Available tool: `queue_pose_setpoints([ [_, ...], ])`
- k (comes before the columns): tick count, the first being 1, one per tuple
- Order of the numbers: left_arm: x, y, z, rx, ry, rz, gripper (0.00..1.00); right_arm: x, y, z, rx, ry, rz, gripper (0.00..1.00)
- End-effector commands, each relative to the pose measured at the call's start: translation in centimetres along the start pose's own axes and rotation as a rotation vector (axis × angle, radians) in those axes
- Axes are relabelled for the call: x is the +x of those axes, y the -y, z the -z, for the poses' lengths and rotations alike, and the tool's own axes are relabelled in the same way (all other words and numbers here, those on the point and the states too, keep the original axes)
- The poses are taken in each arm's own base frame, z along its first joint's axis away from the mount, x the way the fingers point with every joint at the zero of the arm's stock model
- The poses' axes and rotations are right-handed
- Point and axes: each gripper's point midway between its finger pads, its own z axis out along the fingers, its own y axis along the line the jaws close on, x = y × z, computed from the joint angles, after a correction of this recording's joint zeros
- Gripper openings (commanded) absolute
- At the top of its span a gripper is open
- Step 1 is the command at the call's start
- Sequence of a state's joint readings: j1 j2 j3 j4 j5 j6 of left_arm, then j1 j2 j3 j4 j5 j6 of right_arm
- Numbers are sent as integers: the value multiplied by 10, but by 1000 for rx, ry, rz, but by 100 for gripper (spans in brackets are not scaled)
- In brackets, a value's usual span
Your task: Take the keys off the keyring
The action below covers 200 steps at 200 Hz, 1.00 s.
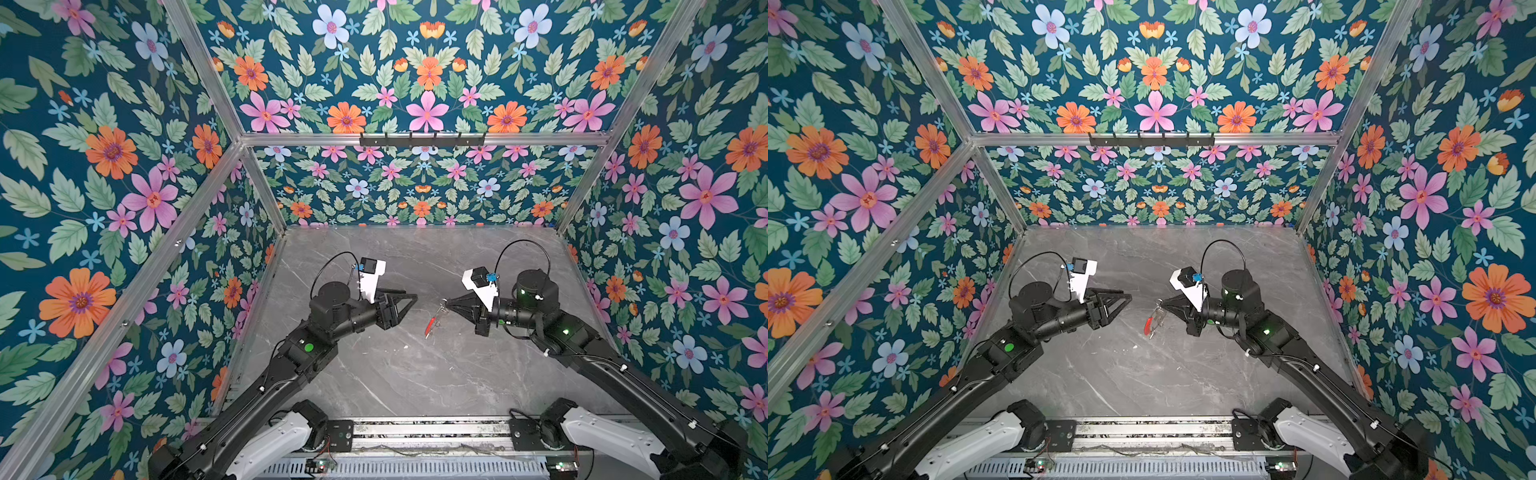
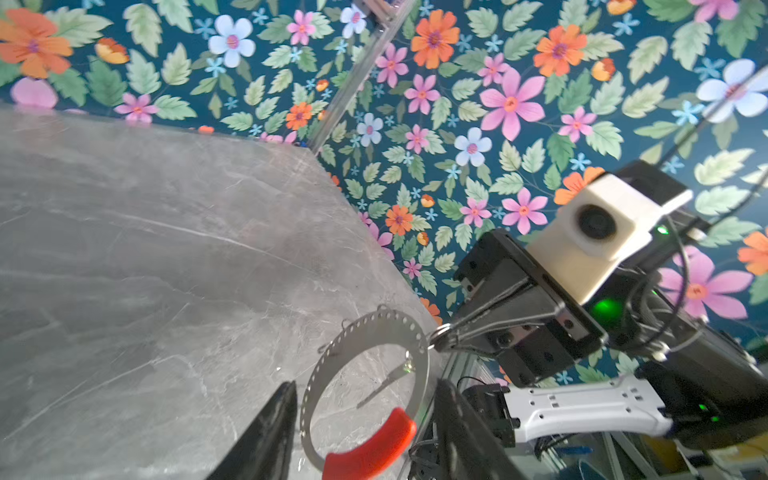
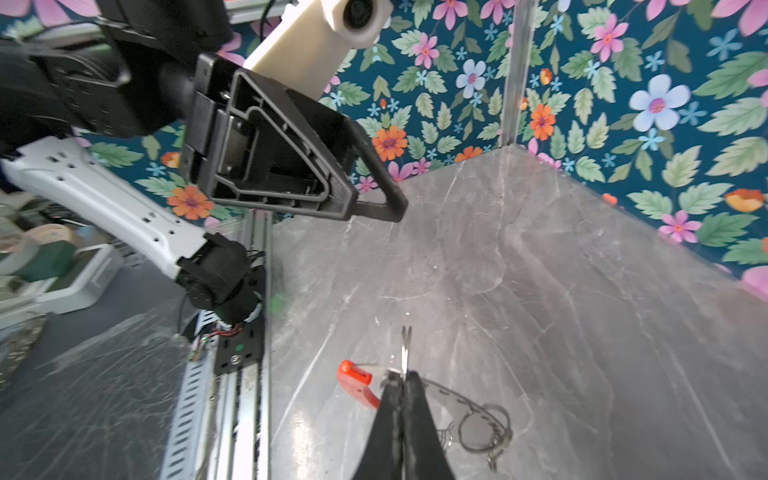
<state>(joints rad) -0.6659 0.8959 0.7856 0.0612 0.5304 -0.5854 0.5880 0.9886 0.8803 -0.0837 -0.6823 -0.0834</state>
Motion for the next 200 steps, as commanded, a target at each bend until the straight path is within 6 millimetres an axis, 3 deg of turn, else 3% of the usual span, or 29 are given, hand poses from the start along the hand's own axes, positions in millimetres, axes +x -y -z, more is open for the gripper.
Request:
queue_pose_setpoints([
  [1, -3, 30, -3, 180, -1, -114, 58, -7, -23, 4, -149, 27, -36, 0],
  [14, 1, 39, -3, 243, -12, -132, 60, -6, -28, 4, -181, 20, -47, 0],
  [47, 3, 53, 1, 325, -23, -162, 49, -6, -32, 4, -222, 23, -60, 0],
  [83, 15, 65, -2, 396, -78, -152, 46, -11, -33, 2, -239, 37, -67, 0],
  [149, 27, 69, -7, 407, -118, -151, 30, -14, -32, -1, -248, 43, -75, 0],
  [200, 33, 70, -14, 403, -143, -155, 29, -17, -32, -1, -251, 51, -79, 0],
])
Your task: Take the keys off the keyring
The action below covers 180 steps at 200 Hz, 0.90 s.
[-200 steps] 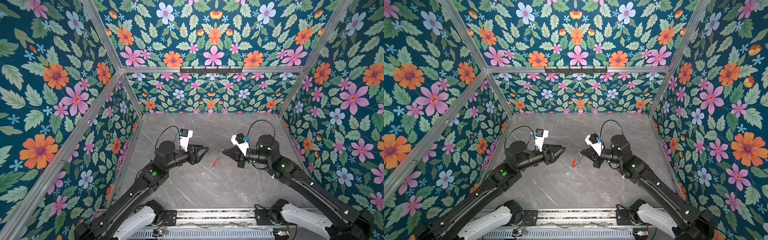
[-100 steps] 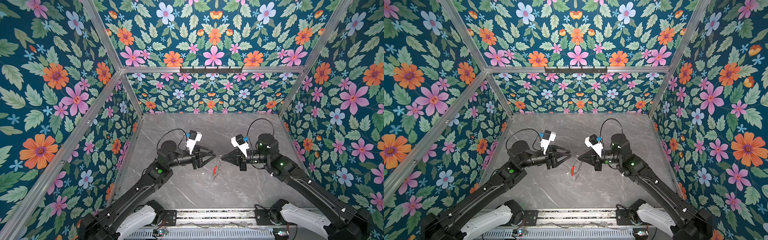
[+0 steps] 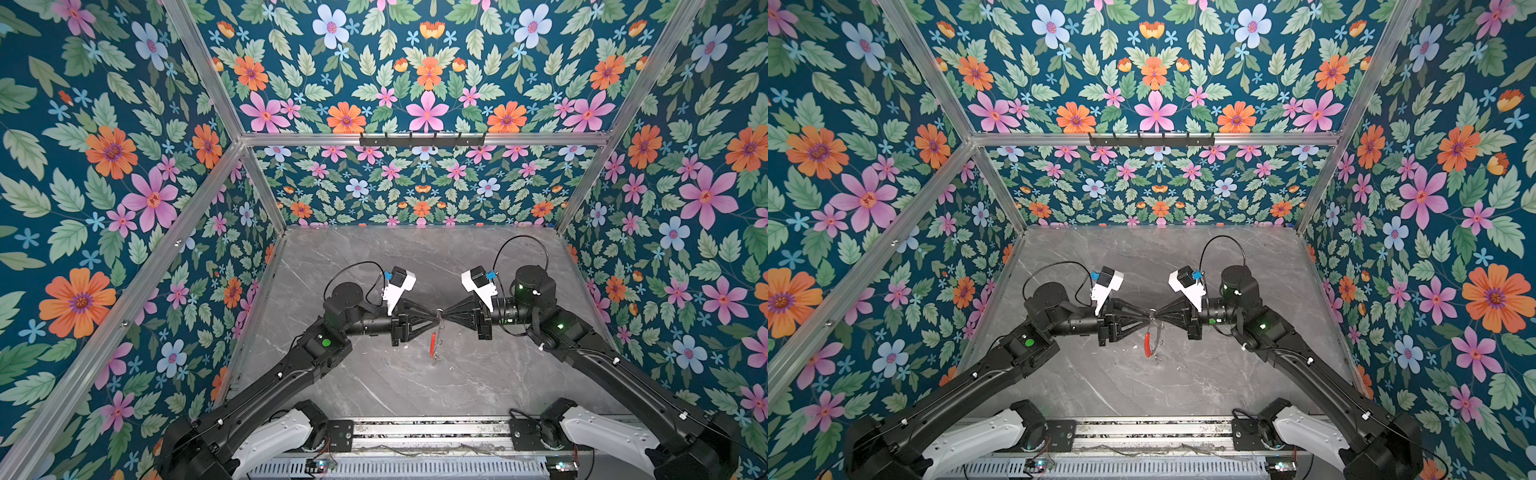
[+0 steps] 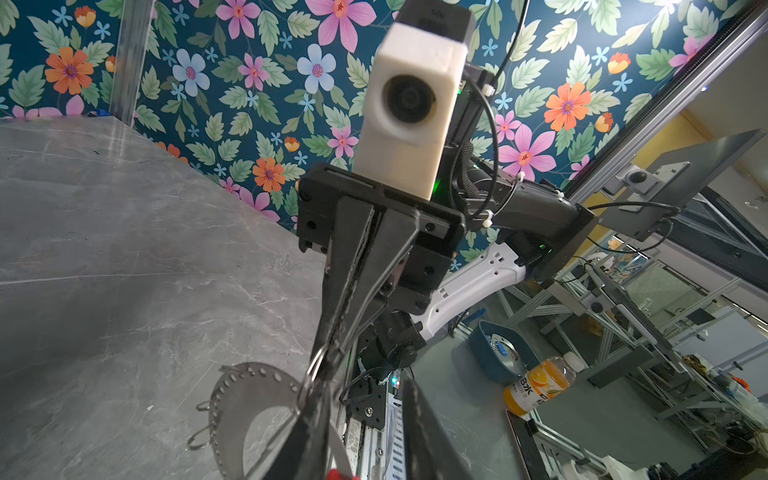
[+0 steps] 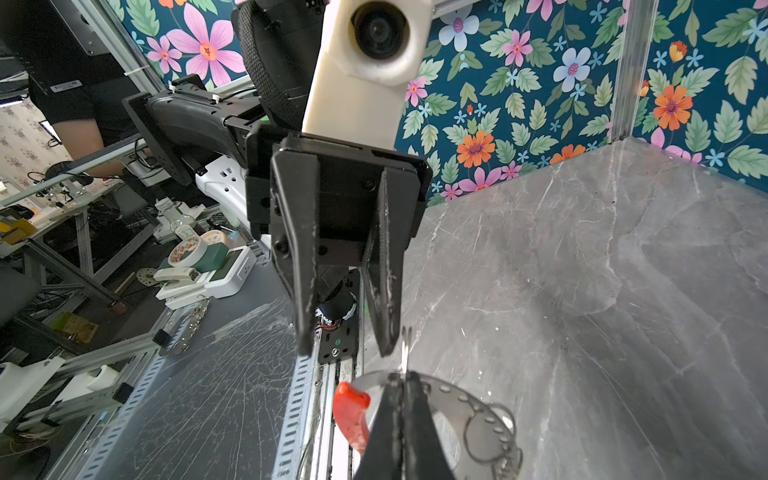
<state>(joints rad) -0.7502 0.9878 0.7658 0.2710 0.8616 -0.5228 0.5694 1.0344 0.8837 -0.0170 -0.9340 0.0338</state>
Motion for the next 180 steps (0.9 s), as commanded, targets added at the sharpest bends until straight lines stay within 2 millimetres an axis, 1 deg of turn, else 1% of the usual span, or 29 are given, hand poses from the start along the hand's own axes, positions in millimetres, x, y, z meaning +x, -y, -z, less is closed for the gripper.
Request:
queue_pose_setpoints([
  [1, -3, 3, -2, 7, 5, -33, 29, -11, -4, 0, -18, 29, 26, 0],
  [18, -4, 2, -3, 0, 4, -36, 24, -11, -4, 0, -18, 29, 26, 0],
  [40, -7, 4, -2, -9, 12, -44, 25, -11, -5, 1, -12, 32, 30, 0],
  [46, -9, 4, 0, -20, 19, -49, 27, -11, -4, 2, -6, 33, 32, 0],
  [56, -11, 4, 4, -50, 29, -66, 33, -10, -5, 3, 1, 34, 36, 0],
  [76, -11, 0, 13, -122, 24, -95, 44, -9, -8, 6, 2, 34, 43, 0],
  [100, -10, -2, 16, -150, 21, -106, 51, -9, -15, 7, -30, 27, 45, 0],
  [136, -14, 3, 8, -90, 14, -103, 51, -13, -21, 5, -82, 31, 39, 0],
  [156, -15, 8, 5, -50, 10, -107, 51, -15, -19, 4, -80, 34, 38, 0],
  [165, -15, 11, 4, -32, 9, -107, 49, -16, -18, 4, -79, 37, 35, 0],
  [180, -14, 12, 3, -21, 2, -103, 42, -17, -17, 3, -75, 42, 33, 0],
])
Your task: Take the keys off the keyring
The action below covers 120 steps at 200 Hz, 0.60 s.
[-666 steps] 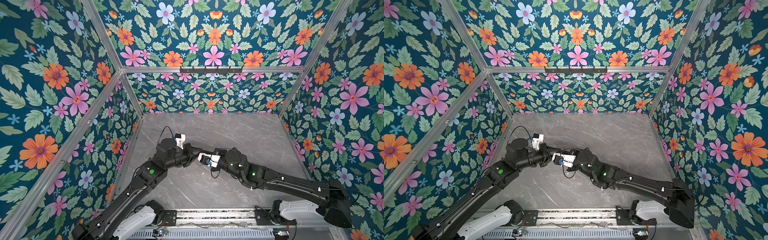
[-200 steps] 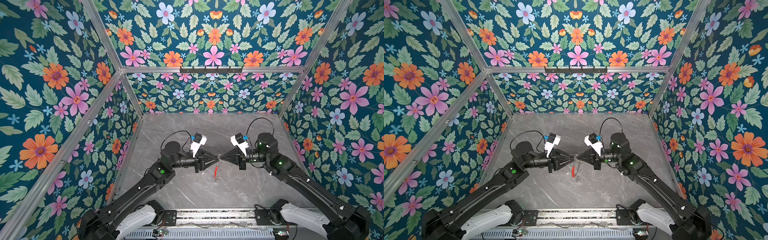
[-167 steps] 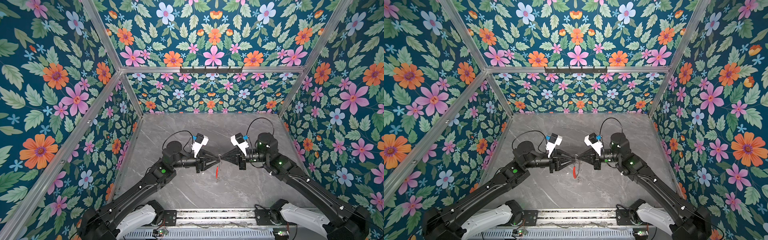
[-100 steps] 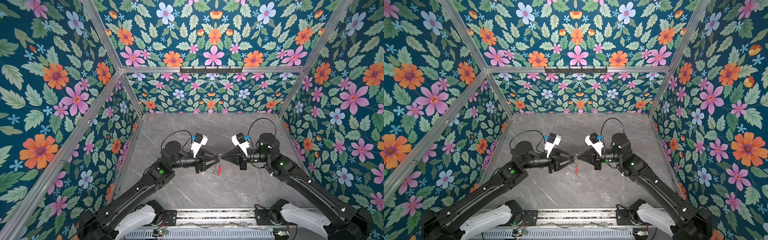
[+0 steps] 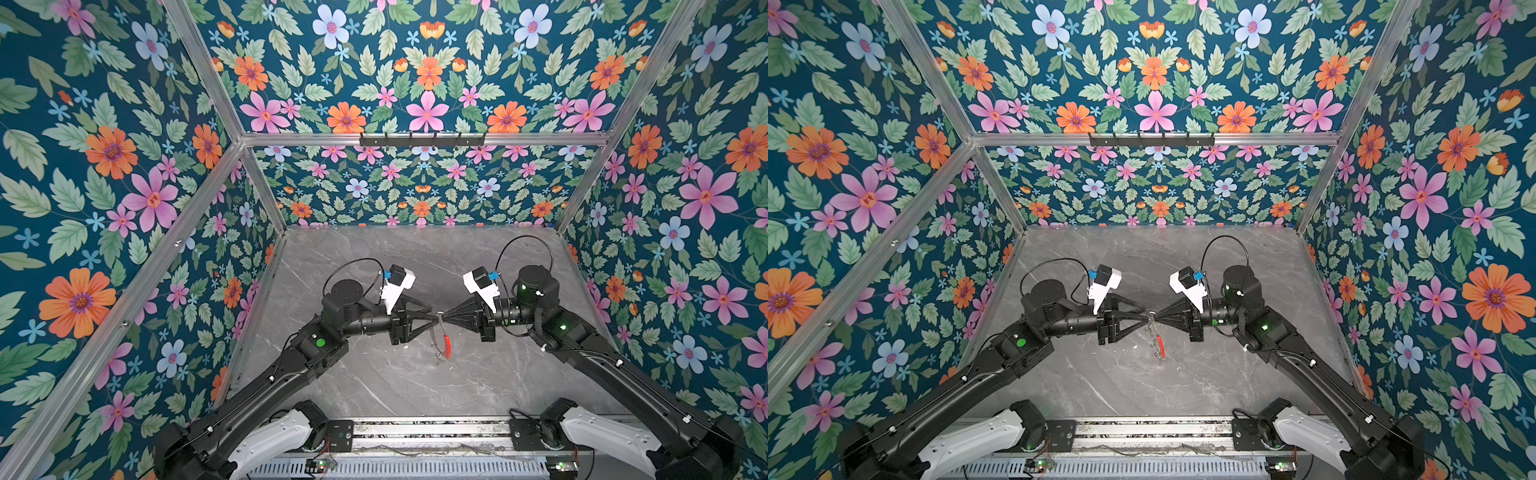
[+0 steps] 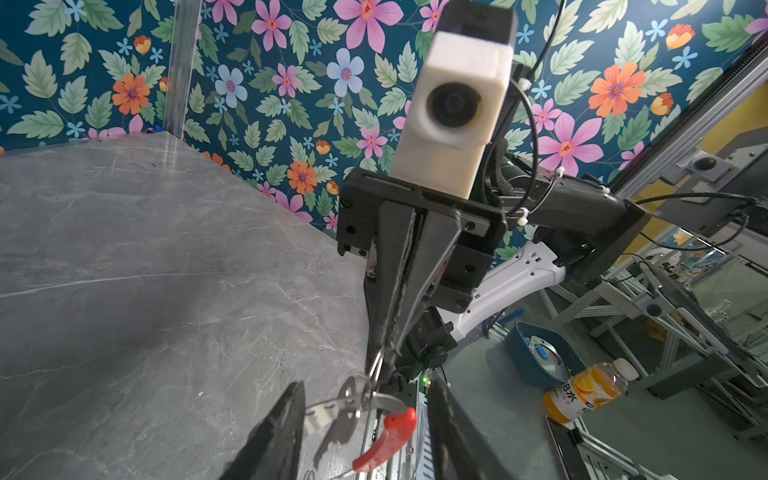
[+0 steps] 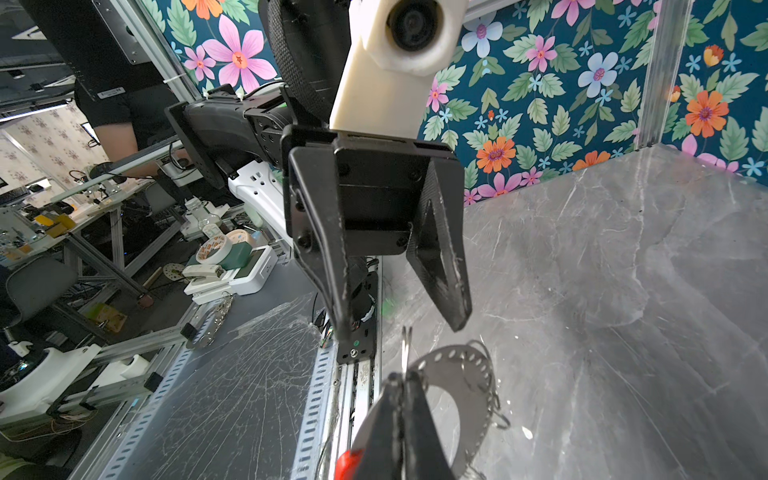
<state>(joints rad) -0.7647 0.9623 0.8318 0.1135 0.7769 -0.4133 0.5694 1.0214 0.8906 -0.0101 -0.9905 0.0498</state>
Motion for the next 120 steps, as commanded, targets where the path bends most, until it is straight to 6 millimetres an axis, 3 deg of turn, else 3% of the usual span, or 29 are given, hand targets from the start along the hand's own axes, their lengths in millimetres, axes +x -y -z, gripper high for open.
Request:
queue_pose_setpoints([
  [1, -9, 13, 0, 64, 18, -38, 41, -11, -3, 0, -17, 31, 28, 0],
  [25, -7, 11, -1, 61, 12, -31, 29, -13, 0, -1, -1, 37, 28, 0],
  [58, -7, 9, -2, 52, 13, -28, 21, -14, 1, -1, 2, 41, 25, 0],
  [106, -11, 5, -4, 33, 22, -36, 0, -14, 1, 0, 14, 45, 19, 0],
  [120, -12, 4, -4, 27, 26, -41, 0, -14, 4, 1, 31, 51, 14, 0],
])
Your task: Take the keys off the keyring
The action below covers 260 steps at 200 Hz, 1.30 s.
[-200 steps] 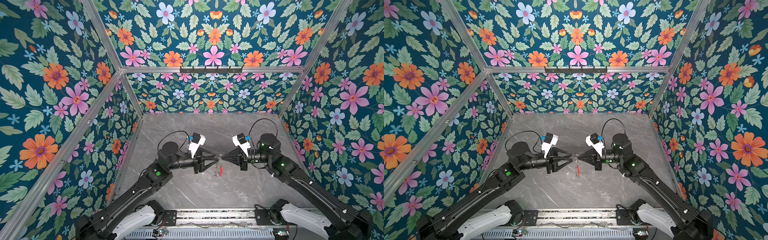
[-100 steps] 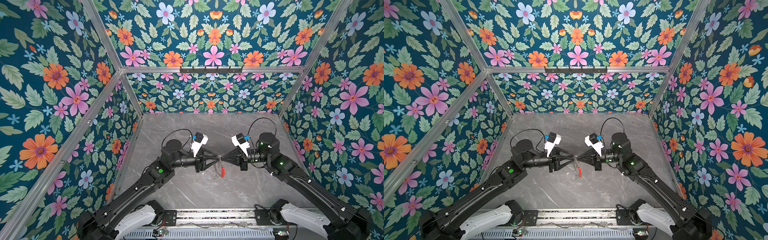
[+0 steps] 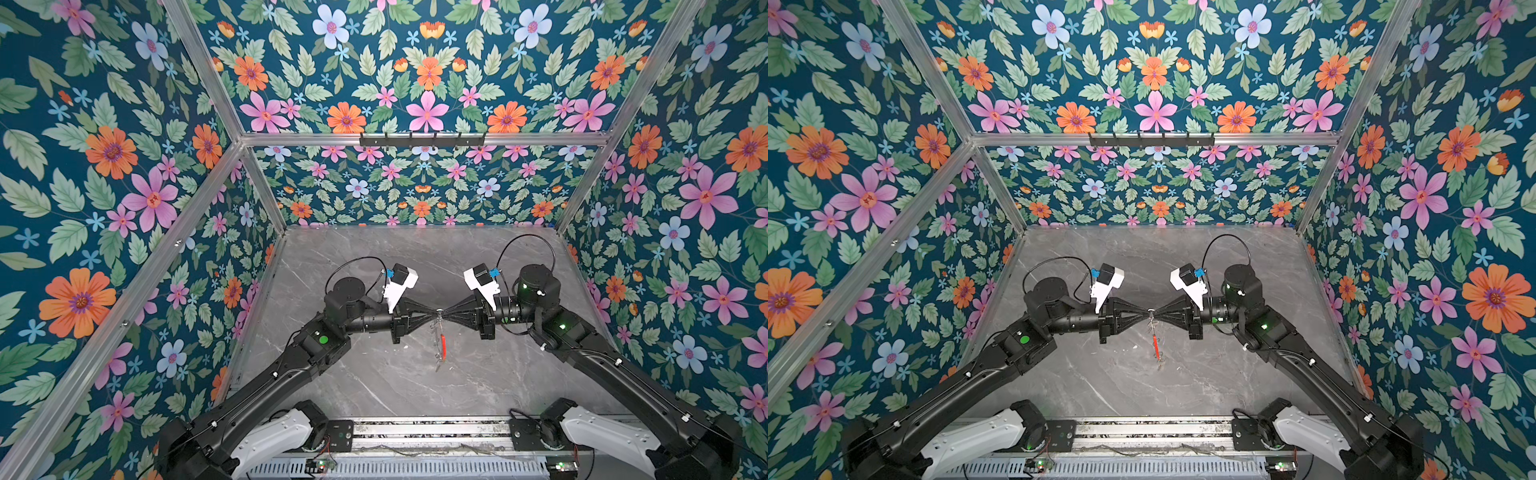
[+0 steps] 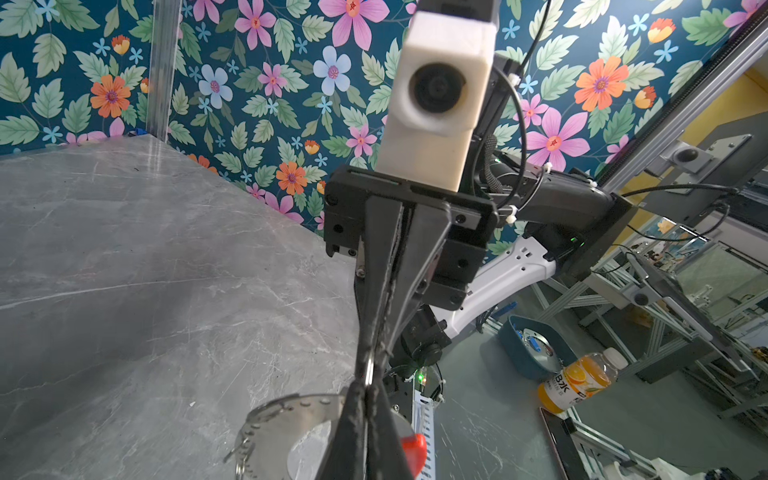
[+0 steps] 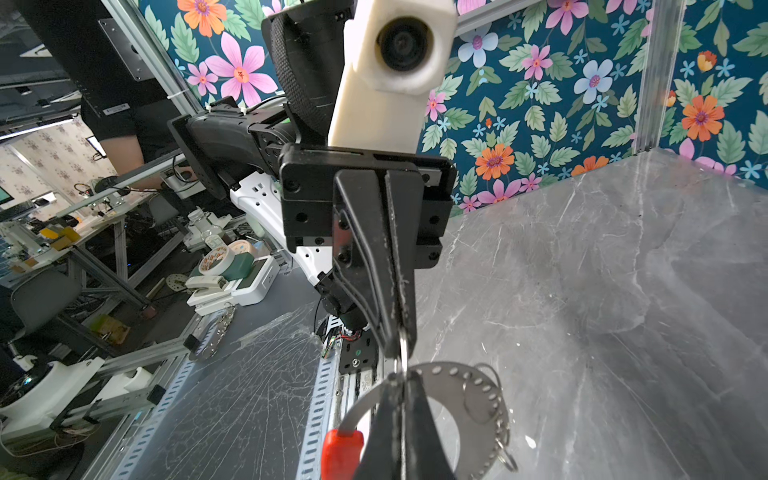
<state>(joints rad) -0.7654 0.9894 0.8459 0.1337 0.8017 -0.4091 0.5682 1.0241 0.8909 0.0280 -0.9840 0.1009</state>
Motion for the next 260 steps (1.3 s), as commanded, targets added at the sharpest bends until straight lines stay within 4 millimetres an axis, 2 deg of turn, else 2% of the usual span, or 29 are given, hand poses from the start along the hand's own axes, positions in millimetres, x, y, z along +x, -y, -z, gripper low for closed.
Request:
queue_pose_setpoints([
  [1, -10, 2, 0, 0, 31, -33, 0, -8, 2, 1, 29, 32, 37, 0],
  [13, -11, 2, 1, -6, 40, -39, 0, -8, 4, 3, 51, 43, 33, 0],
  [29, -14, 4, 3, -7, 54, -52, 0, -11, 4, 8, 86, 71, 39, 21],
  [48, -19, 10, 7, 5, 87, -69, 0, -15, 7, 19, 172, 131, 54, 37],
  [82, -27, 20, 14, 41, 155, -93, 0, -23, 10, 46, 337, 267, 84, 47],
  [106, -28, 26, 15, 73, 170, -108, 0, -25, 2, 49, 307, 303, 76, 50],
  [128, -28, 31, 14, 109, 172, -116, 0, -24, -11, 42, 210, 292, 65, 53],
  [154, -26, 47, 16, 207, 165, -132, 0, -21, -23, 33, 107, 249, 64, 54],
  [208, -23, 66, 21, 322, 152, -147, 0, -23, -35, 32, 47, 251, 82, 54],
  [260, -23, 73, 24, 349, 156, -161, 0, -22, -52, 20, -31, 211, 99, 55],
])
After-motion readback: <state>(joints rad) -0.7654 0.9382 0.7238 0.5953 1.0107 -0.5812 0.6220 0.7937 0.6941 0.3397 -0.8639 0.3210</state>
